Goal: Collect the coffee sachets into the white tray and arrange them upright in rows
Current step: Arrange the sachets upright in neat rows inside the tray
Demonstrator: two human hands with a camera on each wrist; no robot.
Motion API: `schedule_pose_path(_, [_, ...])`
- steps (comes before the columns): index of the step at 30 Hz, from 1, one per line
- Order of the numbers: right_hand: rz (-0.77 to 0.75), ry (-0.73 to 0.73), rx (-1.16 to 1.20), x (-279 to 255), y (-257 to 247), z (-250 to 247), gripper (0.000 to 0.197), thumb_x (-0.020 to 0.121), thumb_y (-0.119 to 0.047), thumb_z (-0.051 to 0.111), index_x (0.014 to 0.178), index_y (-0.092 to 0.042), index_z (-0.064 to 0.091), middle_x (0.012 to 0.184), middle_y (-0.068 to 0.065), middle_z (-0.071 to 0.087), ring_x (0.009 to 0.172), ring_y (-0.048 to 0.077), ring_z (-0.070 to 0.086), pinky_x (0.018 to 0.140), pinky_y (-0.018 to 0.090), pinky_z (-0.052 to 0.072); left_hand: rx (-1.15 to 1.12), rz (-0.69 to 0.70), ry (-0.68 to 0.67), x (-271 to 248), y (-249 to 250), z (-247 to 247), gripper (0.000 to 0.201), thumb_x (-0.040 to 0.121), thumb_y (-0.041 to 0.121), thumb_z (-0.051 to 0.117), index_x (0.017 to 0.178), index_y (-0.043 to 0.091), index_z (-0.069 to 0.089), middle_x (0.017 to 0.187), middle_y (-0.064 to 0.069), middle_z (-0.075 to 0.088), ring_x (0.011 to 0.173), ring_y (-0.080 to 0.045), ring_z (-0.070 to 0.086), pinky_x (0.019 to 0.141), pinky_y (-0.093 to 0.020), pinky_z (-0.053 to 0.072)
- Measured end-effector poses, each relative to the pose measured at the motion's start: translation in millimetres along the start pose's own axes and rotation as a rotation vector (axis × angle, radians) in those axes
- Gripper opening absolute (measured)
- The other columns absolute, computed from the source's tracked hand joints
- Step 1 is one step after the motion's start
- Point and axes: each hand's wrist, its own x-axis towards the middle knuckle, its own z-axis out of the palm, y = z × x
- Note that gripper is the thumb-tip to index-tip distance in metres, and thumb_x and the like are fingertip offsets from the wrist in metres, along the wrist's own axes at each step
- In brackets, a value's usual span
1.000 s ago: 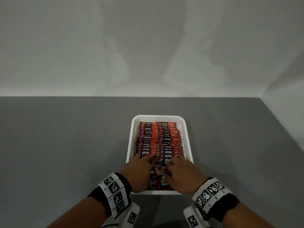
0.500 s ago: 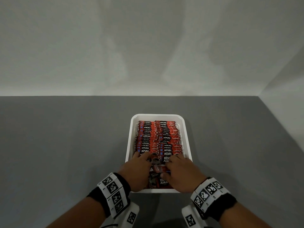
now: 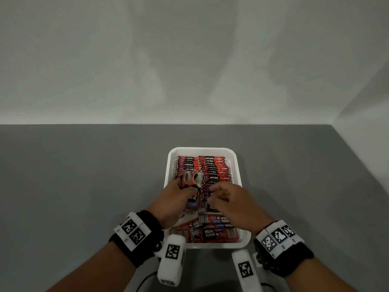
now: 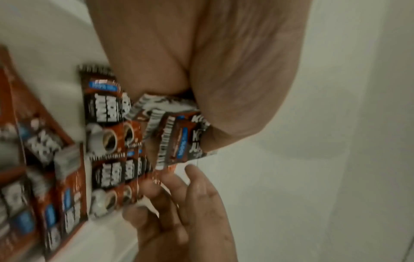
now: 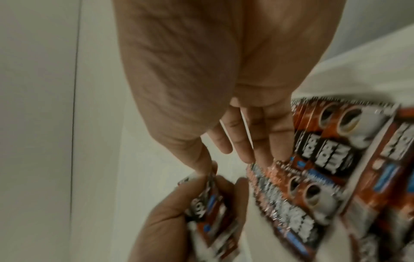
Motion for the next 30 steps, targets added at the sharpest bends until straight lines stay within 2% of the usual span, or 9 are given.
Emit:
schedule_pose_path(5, [0.005, 0.066, 0.209, 6.6, -15.7, 5.4, 0.025, 0.086, -0.015, 0.079, 0.106, -0.024, 0.068, 0.085, -0.001, 0.077, 0.077, 0.014, 0.075, 0.076, 0.032, 0.061, -0.123, 0.104, 0.084, 3.5, -0.6, 11.2, 0.026, 0.099, 0.000, 0.058, 0.122, 0.005, 0.069, 0.113, -0.018, 0.075, 0.104, -0.039, 0.072, 0.090, -0.051, 0.059])
schedule_pose_path(8, [-0.002, 0.122, 0.155, 9.8, -14.9, 0.3, 0.022, 0.084, -0.004, 0.076, 0.095, -0.022, 0.071, 0.083, 0.000, 0.075, 0.079, 0.016, 0.073, 0.076, 0.031, 0.060, -0.163, 0.071, 0.145, 6.8, -1.4, 5.9, 0.025, 0.095, 0.001, 0.063, 0.120, 0.001, 0.067, 0.102, -0.018, 0.076, 0.091, -0.037, 0.075, 0.077, -0.046, 0.063])
schedule_pose_path(13, [0.008, 0.077, 0.145, 13.9, -14.6, -2.9, 0.021, 0.084, -0.008, 0.074, 0.097, -0.025, 0.073, 0.085, -0.001, 0.074, 0.082, 0.016, 0.073, 0.078, 0.033, 0.061, -0.165, 0.102, 0.149, 10.7, 2.7, 1.4, 0.028, 0.094, 0.002, 0.066, 0.121, -0.001, 0.065, 0.114, -0.025, 0.072, 0.106, -0.047, 0.069, 0.092, -0.064, 0.055])
schedule_pose_path(15, [0.001, 0.052, 0.194, 14.1, -19.1, -1.4, 0.026, 0.087, -0.018, 0.077, 0.111, -0.026, 0.071, 0.087, -0.004, 0.075, 0.082, 0.010, 0.073, 0.078, 0.027, 0.058, -0.116, 0.134, 0.111, 9.5, 5.0, 4.3, 0.023, 0.094, 0.000, 0.065, 0.117, 0.001, 0.068, 0.110, -0.022, 0.074, 0.100, -0.041, 0.072, 0.084, -0.053, 0.060])
schedule_pose_path(18, [-0.036, 0.036, 0.233, 16.1, -22.7, -0.9, 0.032, 0.092, -0.016, 0.074, 0.122, -0.024, 0.069, 0.083, -0.004, 0.074, 0.080, 0.007, 0.071, 0.080, 0.025, 0.056, -0.023, 0.170, 0.054, 7.9, 8.3, 5.4, 0.019, 0.094, -0.004, 0.064, 0.112, 0.001, 0.069, 0.092, -0.011, 0.076, 0.072, -0.016, 0.074, 0.060, -0.025, 0.057])
schedule_pose_path(21, [-0.025, 0.028, 0.310, 16.9, -23.7, -2.5, 0.021, 0.094, -0.005, 0.068, 0.105, -0.021, 0.074, 0.072, -0.007, 0.070, 0.065, 0.006, 0.063, 0.062, 0.019, 0.051, -0.032, 0.144, 0.023, 9.1, 7.5, 4.1, 0.028, 0.088, 0.008, 0.072, 0.115, 0.003, 0.067, 0.106, -0.024, 0.073, 0.095, -0.041, 0.072, 0.079, -0.050, 0.060])
schedule_pose_path(23, [0.032, 0.072, 0.377, 17.5, -24.3, -4.7, 0.016, 0.095, 0.000, 0.063, 0.097, -0.013, 0.073, 0.070, -0.002, 0.069, 0.061, 0.014, 0.060, 0.057, 0.024, 0.050, -0.043, 0.108, -0.007, 7.2, 5.6, 6.1, 0.035, 0.088, 0.007, 0.073, 0.121, 0.002, 0.063, 0.114, -0.027, 0.070, 0.106, -0.049, 0.068, 0.091, -0.059, 0.054])
schedule_pose_path(26, [0.082, 0.082, 0.459, 17.6, -29.0, -6.1, 0.009, 0.095, -0.003, 0.065, 0.100, -0.008, 0.070, 0.076, 0.006, 0.069, 0.058, 0.014, 0.061, 0.053, 0.026, 0.050, 0.013, 0.105, -0.060, 6.5, 3.5, 8.5, 0.033, 0.090, -0.004, 0.068, 0.122, 0.002, 0.062, 0.114, -0.025, 0.071, 0.106, -0.044, 0.070, 0.096, -0.059, 0.055])
schedule_pose_path(30, [0.066, 0.050, 0.435, 18.0, -30.0, -7.4, 0.021, 0.090, -0.003, 0.072, 0.108, -0.011, 0.069, 0.087, 0.012, 0.074, 0.062, 0.014, 0.064, 0.056, 0.026, 0.051, 0.097, 0.141, -0.068, 10.7, 8.2, 8.7, 0.048, 0.078, 0.009, 0.080, 0.118, -0.005, 0.057, 0.112, -0.029, 0.069, 0.103, -0.047, 0.069, 0.092, -0.062, 0.056])
